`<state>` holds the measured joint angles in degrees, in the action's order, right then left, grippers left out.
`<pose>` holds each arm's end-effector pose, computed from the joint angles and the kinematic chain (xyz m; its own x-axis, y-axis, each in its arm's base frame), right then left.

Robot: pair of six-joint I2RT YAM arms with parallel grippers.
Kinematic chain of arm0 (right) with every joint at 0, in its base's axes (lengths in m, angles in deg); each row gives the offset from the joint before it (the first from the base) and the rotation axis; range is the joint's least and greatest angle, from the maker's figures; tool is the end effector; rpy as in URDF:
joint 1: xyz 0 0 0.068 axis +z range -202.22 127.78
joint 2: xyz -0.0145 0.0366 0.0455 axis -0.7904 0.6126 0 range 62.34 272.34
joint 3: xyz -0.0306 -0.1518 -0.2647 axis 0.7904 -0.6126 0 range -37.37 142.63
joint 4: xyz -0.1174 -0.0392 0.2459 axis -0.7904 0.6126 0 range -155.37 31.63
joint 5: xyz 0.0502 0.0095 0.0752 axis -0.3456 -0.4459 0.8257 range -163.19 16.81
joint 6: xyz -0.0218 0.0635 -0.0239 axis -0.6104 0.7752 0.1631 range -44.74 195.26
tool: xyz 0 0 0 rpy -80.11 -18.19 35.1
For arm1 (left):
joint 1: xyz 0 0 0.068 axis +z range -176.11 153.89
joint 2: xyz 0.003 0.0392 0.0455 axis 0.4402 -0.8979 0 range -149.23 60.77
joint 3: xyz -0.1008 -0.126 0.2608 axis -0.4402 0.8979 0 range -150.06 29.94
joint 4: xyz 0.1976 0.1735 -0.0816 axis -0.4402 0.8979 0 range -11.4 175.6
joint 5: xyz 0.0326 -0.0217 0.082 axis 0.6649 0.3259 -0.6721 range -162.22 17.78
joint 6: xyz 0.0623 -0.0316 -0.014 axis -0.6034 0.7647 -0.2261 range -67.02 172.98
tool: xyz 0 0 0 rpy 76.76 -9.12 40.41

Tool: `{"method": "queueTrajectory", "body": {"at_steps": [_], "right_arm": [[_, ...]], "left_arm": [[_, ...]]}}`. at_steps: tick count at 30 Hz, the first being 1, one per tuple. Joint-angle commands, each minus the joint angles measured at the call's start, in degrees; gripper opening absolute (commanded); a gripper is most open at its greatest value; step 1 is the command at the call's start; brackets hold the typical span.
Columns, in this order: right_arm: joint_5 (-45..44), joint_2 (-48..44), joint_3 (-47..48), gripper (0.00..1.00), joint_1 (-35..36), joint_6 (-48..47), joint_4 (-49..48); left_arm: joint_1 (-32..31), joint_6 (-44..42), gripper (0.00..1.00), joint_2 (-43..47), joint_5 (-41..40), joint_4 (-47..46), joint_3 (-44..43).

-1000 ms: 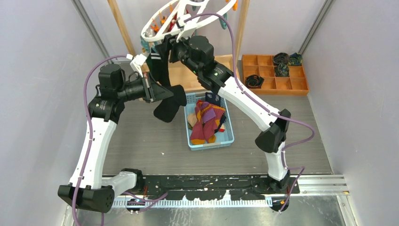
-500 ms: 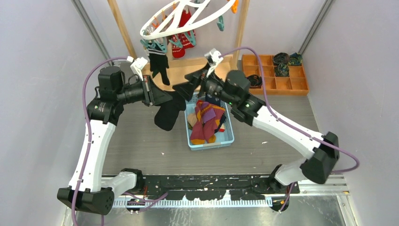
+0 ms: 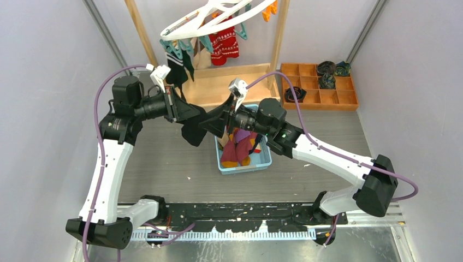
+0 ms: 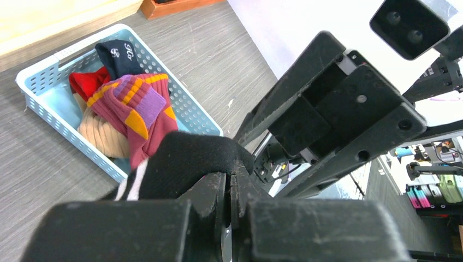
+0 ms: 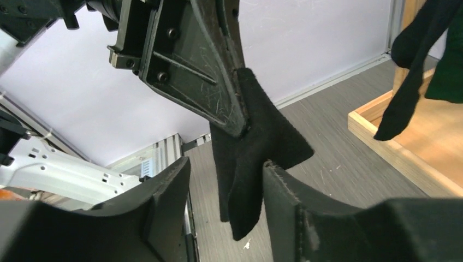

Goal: Remove the socks clipped to the hanger
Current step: Place the sock in the bin.

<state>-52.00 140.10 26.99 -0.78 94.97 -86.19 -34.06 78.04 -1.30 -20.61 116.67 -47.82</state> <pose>0.2021 0.2876 0.4203 -0.2455 0.1965 -0.9493 -0.9239 0.2492 0.2905 0.2074 -0.0752 0.4635 -0.6819 -0.1704 -0.7114 0.5684 0.4887 -0.6619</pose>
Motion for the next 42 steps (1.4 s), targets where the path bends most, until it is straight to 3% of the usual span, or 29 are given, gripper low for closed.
{"method": "queueTrajectory", "body": {"at_steps": [1,4,5,6,10,11,13,19,25,32,33,35,38,42], "right_arm": [[1.2,0.9,3.4,0.46,1.0,-1.4,-0.8],[0.6,-0.1,2.7,0.09,1.1,-1.4,0.3],[0.2,-0.7,2.3,0.02,1.1,-1.4,1.0],[-0.3,-1.4,1.9,0.01,1.1,-1.2,1.7],[-2.3,-3.9,1.1,0.01,0.9,0.5,8.4],[-2.8,-4.4,0.8,0.01,0.8,0.9,9.9],[-3.2,-6.1,-0.4,0.01,0.2,2.3,14.9],[-4.7,-12.1,-8.8,0.01,-3.9,6.4,24.3],[-4.2,-10.9,-16.2,0.01,-12.6,10.0,29.0],[-24.6,-3.5,-12.5,0.01,-14.7,7.5,40.8],[-26.5,-2.9,-11.5,0.05,-14.7,7.3,42.2],[-29.6,-3.4,-10.1,0.22,-14.1,6.8,43.6],[-33.0,-7.4,-9.1,0.34,-12.8,6.4,43.4],[-34.3,-11.5,-7.1,0.39,-11.2,6.5,42.5]], "left_arm": [[-0.4,0.2,0.0,1.2,0.5,-0.6,-2.7],[-0.4,0.3,0.0,1.2,0.3,-0.5,-2.8],[-0.4,0.3,0.02,1.2,0.1,-0.4,-2.8],[-0.4,0.2,0.13,1.0,0.0,-0.4,-2.9],[-0.4,-1.1,0.77,0.5,-0.7,1.2,-4.1],[-0.4,-1.9,0.88,0.4,-1.4,2.5,-4.8],[-0.4,-4.1,0.98,0.1,-2.5,5.7,-6.1],[-0.3,-8.9,1.0,0.1,-5.3,12.2,-7.7],[-0.2,-10.2,1.0,1.4,-6.7,13.3,-7.9],[-0.2,-11.0,1.0,1.9,-8.2,14.8,-8.9],[-0.2,-11.1,1.0,1.9,-8.5,15.1,-9.0],[-0.2,-11.6,1.0,1.9,-9.3,15.7,-9.3],[0.9,-12.2,1.0,1.3,-9.6,16.4,-9.9],[5.5,-12.2,1.0,0.0,-7.3,16.0,-10.4]]}}
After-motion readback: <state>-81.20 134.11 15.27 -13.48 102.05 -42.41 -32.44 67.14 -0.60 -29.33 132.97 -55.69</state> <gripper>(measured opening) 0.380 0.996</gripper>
